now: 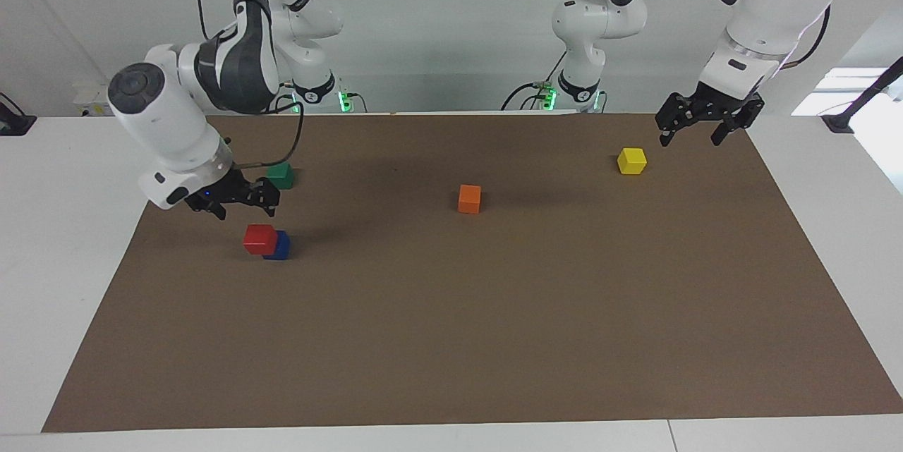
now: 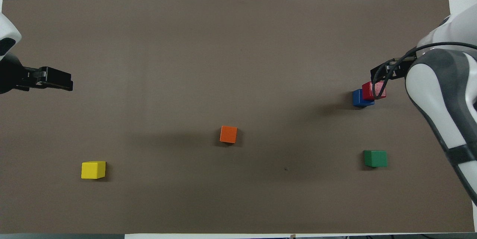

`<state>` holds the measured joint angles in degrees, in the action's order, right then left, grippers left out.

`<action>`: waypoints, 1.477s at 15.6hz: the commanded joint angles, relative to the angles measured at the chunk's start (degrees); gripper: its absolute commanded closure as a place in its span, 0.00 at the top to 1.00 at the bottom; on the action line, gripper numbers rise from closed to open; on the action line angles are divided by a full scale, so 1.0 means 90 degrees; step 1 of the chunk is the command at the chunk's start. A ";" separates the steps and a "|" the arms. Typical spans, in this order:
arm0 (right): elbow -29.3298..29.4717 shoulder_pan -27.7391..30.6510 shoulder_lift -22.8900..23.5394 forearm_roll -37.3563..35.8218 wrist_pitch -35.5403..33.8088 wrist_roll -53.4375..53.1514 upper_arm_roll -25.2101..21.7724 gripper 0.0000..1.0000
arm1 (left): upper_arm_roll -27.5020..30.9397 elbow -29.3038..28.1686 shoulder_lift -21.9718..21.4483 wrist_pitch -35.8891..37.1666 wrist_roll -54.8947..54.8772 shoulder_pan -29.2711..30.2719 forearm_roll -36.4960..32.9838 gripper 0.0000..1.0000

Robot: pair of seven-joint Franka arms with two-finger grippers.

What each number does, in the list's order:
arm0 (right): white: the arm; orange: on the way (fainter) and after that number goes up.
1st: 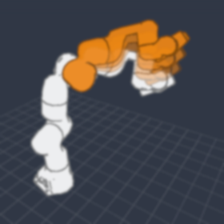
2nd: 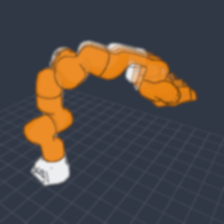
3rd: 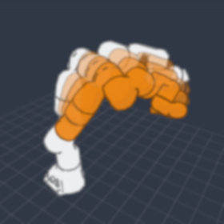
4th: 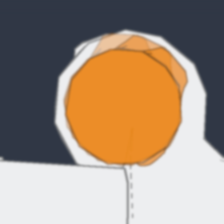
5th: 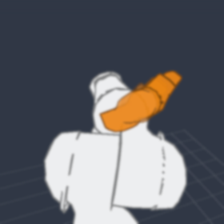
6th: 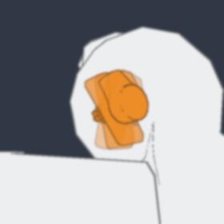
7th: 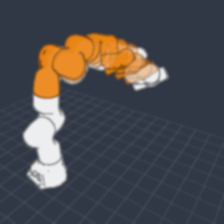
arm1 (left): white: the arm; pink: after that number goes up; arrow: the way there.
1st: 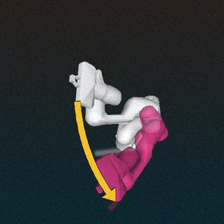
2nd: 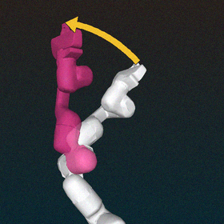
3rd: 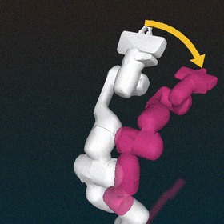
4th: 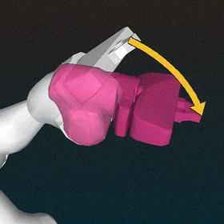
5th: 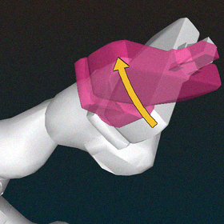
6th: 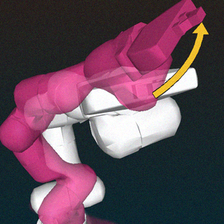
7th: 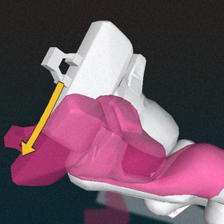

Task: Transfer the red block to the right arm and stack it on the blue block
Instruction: 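Open the right gripper and withdraw it from the stacked blocks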

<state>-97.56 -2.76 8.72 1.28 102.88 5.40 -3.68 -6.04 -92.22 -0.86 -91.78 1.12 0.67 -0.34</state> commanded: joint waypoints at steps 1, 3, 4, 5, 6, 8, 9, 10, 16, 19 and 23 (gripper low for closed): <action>0.0146 0.0033 -0.0430 -0.0327 -0.0172 0.0668 0.0028 1.00 | -0.0013 -0.0027 -0.0090 0.0148 -0.0017 0.0082 0.0048 1.00; 0.0147 0.0081 -0.0733 -0.0299 -0.0191 0.0806 0.0037 1.00 | -0.0023 -0.0096 -0.0129 0.0149 -0.0017 0.0063 0.0048 1.00; 0.0147 0.0111 -0.0850 -0.0260 -0.0210 0.0807 0.0018 1.00 | -0.0023 -0.0096 -0.0129 0.0139 -0.0017 0.0062 0.0048 1.00; 0.0147 0.0111 -0.0929 -0.0260 -0.0288 0.0826 0.0008 1.00 | -0.0023 -0.0105 -0.0129 0.0139 -0.0017 0.0062 0.0048 1.00; 0.0185 0.0111 -0.1026 -0.0260 -0.0521 0.0826 -0.0002 1.00 | -0.0013 -0.0096 -0.0129 0.0139 -0.0017 0.0062 0.0048 1.00; 0.0186 0.0101 -0.1251 -0.0260 -0.1009 0.0748 -0.0002 1.00 | -0.0013 -0.0105 -0.0129 0.0139 -0.0017 0.0072 0.0048 1.00; 0.0186 0.0111 -0.1339 -0.0260 -0.1330 0.0719 -0.0002 1.00 | -0.0013 -0.0105 -0.0129 0.0139 -0.0017 0.0072 0.0048 1.00; 0.0186 0.0121 -0.1388 -0.0260 -0.1556 0.0661 -0.0011 1.00 | -0.0013 -0.0105 -0.0129 0.0139 -0.0017 0.0072 0.0048 1.00; 0.0068 0.0199 -0.1604 -0.0366 -0.1754 0.0582 -0.0031 1.00 | -0.0013 -0.0105 -0.0129 0.0139 -0.0017 0.0072 0.0048 1.00; 0.0039 0.0209 -0.1604 -0.0465 -0.1793 0.0582 -0.0021 1.00 | -0.0013 -0.0105 -0.0129 0.0139 -0.0017 0.0072 0.0048 1.00; 0.0049 0.0238 -0.1604 -0.0465 -0.1793 0.0572 -0.0021 1.00 | -0.0013 -0.0105 -0.0129 0.0139 -0.0017 0.0072 0.0048 1.00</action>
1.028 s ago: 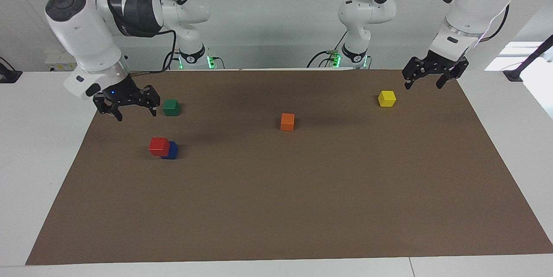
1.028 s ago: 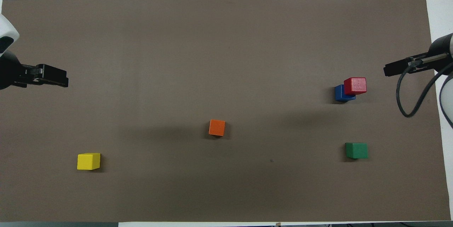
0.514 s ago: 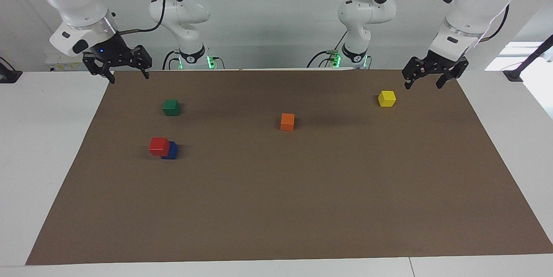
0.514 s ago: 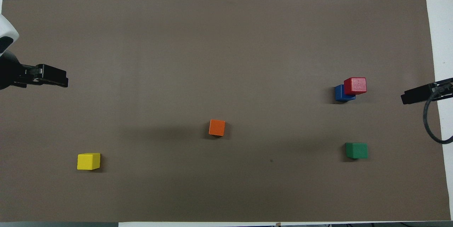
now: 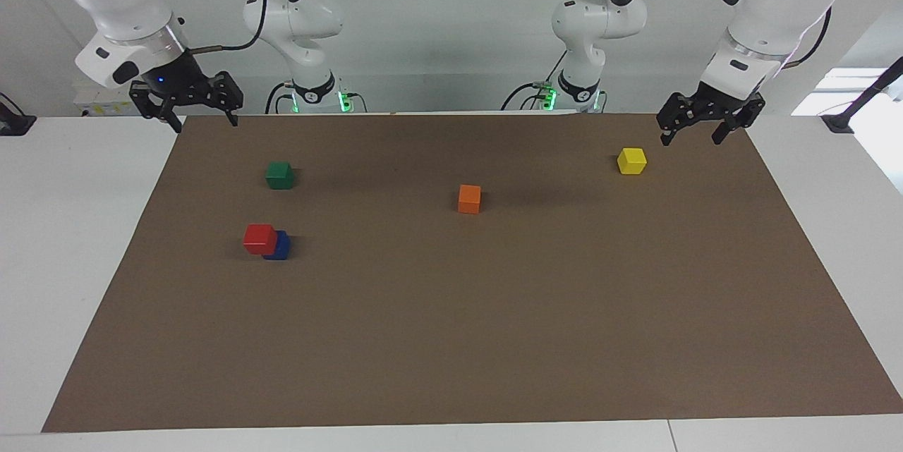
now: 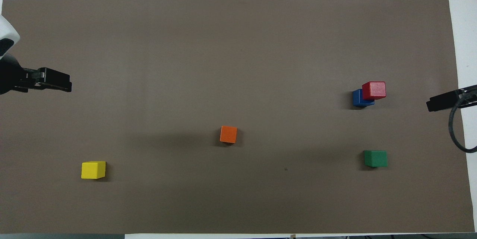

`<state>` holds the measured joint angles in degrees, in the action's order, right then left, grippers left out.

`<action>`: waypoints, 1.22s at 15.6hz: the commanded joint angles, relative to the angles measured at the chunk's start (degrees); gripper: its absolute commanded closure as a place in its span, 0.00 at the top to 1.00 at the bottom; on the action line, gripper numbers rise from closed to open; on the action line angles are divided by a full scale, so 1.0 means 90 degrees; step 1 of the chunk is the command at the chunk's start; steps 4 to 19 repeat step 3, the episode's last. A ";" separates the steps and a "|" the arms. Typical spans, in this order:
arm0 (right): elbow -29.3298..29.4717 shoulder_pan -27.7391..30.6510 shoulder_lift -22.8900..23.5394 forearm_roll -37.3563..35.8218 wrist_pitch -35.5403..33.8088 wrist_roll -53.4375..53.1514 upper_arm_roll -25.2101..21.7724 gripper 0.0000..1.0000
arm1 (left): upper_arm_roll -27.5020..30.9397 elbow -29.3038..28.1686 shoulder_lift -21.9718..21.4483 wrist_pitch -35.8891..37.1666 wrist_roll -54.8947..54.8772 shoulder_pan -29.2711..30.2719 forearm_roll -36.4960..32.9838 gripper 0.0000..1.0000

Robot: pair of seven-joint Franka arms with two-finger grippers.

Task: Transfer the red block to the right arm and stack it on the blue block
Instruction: 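Open the right gripper and withdraw it from the stacked blocks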

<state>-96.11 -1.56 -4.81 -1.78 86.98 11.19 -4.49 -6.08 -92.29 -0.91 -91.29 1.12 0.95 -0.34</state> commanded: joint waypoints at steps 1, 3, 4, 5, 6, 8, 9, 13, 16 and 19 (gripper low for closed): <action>-0.0112 0.0114 -0.0101 -0.0114 -0.0016 -0.0091 0.0069 1.00 | -0.0008 -0.0098 -0.0123 0.0084 -0.0017 0.0041 0.0048 1.00; -0.0102 0.0114 -0.0101 -0.0114 -0.0026 -0.0091 0.0069 1.00 | -0.0018 -0.0098 -0.0123 0.0084 -0.0017 0.0041 0.0048 1.00; -0.0102 0.0114 -0.0101 -0.0114 -0.0026 -0.0091 0.0069 1.00 | -0.0018 -0.0098 -0.0123 0.0084 -0.0017 0.0041 0.0048 1.00; -0.0102 0.0114 -0.0101 -0.0114 -0.0026 -0.0091 0.0069 1.00 | -0.0018 -0.0098 -0.0123 0.0084 -0.0017 0.0041 0.0048 1.00; -0.0102 0.0114 -0.0101 -0.0114 -0.0026 -0.0091 0.0069 1.00 | -0.0018 -0.0098 -0.0123 0.0084 -0.0017 0.0041 0.0048 1.00; -0.0102 0.0114 -0.0101 -0.0114 -0.0026 -0.0091 0.0069 1.00 | -0.0018 -0.0098 -0.0123 0.0084 -0.0017 0.0041 0.0048 1.00; -0.0102 0.0114 -0.0101 -0.0114 -0.0026 -0.0091 0.0069 1.00 | -0.0018 -0.0098 -0.0123 0.0084 -0.0017 0.0041 0.0048 1.00; -0.0102 0.0114 -0.0101 -0.0114 -0.0026 -0.0091 0.0069 1.00 | -0.0018 -0.0098 -0.0123 0.0084 -0.0017 0.0041 0.0048 1.00; -0.0102 0.0114 -0.0101 -0.0114 -0.0026 -0.0091 0.0069 1.00 | -0.0018 -0.0098 -0.0123 0.0084 -0.0017 0.0041 0.0048 1.00; -0.0102 0.0114 -0.0101 -0.0114 -0.0026 -0.0091 0.0069 1.00 | -0.0018 -0.0098 -0.0123 0.0084 -0.0017 0.0041 0.0048 1.00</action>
